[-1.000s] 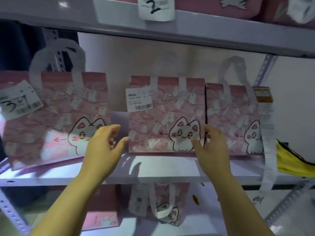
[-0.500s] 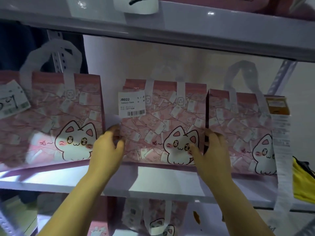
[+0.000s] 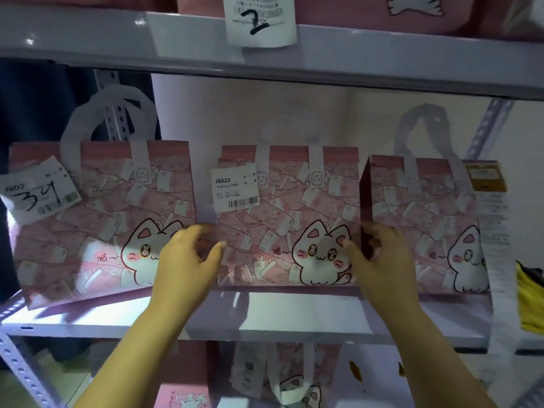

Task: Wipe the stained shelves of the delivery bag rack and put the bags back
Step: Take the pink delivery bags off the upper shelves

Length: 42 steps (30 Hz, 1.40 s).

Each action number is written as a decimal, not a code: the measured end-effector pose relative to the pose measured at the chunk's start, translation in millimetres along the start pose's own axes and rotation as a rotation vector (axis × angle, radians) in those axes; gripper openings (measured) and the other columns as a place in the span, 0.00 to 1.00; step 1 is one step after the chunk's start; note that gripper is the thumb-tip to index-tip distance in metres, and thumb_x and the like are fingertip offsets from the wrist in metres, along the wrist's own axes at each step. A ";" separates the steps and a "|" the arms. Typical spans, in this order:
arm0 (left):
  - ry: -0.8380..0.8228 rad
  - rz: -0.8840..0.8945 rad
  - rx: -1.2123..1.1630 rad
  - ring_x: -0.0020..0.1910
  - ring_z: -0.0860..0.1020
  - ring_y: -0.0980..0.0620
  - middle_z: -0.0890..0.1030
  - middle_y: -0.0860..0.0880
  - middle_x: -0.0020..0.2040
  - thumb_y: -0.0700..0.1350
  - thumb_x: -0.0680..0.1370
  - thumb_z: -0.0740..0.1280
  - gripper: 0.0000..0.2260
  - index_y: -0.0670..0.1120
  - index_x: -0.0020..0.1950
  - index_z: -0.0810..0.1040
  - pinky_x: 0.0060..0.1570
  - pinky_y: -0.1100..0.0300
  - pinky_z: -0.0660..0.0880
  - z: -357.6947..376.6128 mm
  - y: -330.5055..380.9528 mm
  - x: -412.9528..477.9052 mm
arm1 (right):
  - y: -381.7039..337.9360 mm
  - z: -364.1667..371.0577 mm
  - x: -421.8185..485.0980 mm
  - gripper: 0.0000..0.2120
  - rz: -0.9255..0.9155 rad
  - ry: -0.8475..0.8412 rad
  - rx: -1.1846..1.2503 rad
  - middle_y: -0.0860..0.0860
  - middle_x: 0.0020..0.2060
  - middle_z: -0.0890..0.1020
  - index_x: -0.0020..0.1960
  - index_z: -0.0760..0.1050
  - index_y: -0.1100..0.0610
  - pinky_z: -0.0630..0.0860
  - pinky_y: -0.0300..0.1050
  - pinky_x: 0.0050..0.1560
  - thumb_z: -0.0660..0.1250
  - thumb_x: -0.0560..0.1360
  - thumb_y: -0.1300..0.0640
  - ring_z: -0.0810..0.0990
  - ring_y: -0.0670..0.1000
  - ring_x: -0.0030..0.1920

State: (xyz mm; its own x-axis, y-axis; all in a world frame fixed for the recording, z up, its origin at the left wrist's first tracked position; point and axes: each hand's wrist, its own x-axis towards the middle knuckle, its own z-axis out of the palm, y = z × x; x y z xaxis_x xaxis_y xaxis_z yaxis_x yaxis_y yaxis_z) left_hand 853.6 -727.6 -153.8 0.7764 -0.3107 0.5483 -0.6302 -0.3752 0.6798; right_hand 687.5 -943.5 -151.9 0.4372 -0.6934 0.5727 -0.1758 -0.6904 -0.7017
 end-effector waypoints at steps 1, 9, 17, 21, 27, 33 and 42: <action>-0.005 0.023 -0.009 0.41 0.76 0.61 0.79 0.51 0.47 0.47 0.73 0.70 0.11 0.48 0.55 0.78 0.39 0.68 0.70 -3.4 2.6 -0.1 | -2.4 -2.5 -2.3 0.15 -0.010 0.015 0.012 0.49 0.51 0.74 0.56 0.74 0.52 0.72 0.43 0.50 0.70 0.71 0.53 0.74 0.50 0.51; -0.162 0.170 -0.134 0.43 0.77 0.64 0.79 0.59 0.46 0.50 0.73 0.69 0.09 0.54 0.53 0.78 0.39 0.72 0.70 -12.1 28.3 -10.3 | -8.6 -32.9 -34.8 0.06 0.035 0.027 0.031 0.39 0.44 0.78 0.48 0.77 0.46 0.71 0.26 0.41 0.70 0.72 0.54 0.75 0.34 0.47; -0.368 0.218 -0.258 0.41 0.77 0.68 0.80 0.63 0.41 0.49 0.73 0.70 0.08 0.61 0.46 0.75 0.36 0.71 0.71 19.7 54.1 -39.3 | 15.7 -83.1 -68.1 0.04 0.143 0.060 -0.077 0.39 0.39 0.79 0.45 0.77 0.47 0.71 0.27 0.37 0.69 0.73 0.54 0.76 0.34 0.44; -0.461 0.252 -0.247 0.42 0.76 0.69 0.80 0.63 0.41 0.49 0.73 0.70 0.07 0.59 0.49 0.77 0.34 0.76 0.71 44.8 70.2 -52.8 | 38.5 -114.5 -68.8 0.02 0.179 0.103 -0.109 0.40 0.39 0.80 0.45 0.78 0.48 0.69 0.30 0.38 0.69 0.73 0.53 0.77 0.35 0.43; -0.483 0.272 -0.229 0.42 0.77 0.66 0.79 0.61 0.42 0.49 0.72 0.70 0.08 0.56 0.51 0.78 0.35 0.74 0.71 93.7 106.9 -64.2 | 84.8 -158.5 -47.2 0.03 0.199 0.173 -0.183 0.43 0.39 0.80 0.46 0.76 0.49 0.68 0.28 0.35 0.69 0.73 0.55 0.78 0.40 0.41; -0.314 0.256 -0.152 0.44 0.75 0.61 0.72 0.56 0.54 0.50 0.73 0.70 0.19 0.52 0.63 0.73 0.41 0.68 0.69 145.0 138.6 -62.3 | 132.5 -182.4 -4.8 0.17 0.190 0.110 -0.279 0.48 0.53 0.77 0.61 0.74 0.54 0.66 0.33 0.38 0.69 0.73 0.53 0.75 0.45 0.45; -0.198 0.129 -0.095 0.52 0.72 0.53 0.71 0.49 0.59 0.46 0.75 0.67 0.21 0.47 0.67 0.69 0.53 0.58 0.69 186.6 151.6 -69.2 | 175.0 -186.6 48.5 0.33 0.225 -0.216 -0.253 0.52 0.66 0.71 0.74 0.56 0.54 0.72 0.49 0.52 0.67 0.74 0.51 0.73 0.55 0.62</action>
State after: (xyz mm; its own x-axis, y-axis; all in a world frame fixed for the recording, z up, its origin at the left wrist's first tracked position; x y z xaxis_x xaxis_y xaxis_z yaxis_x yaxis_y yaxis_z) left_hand 703.3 -925.9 -179.6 0.6678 -0.5192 0.5334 -0.7131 -0.2408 0.6584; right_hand 513.4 -1136.4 -167.8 0.5334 -0.7924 0.2959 -0.4877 -0.5740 -0.6578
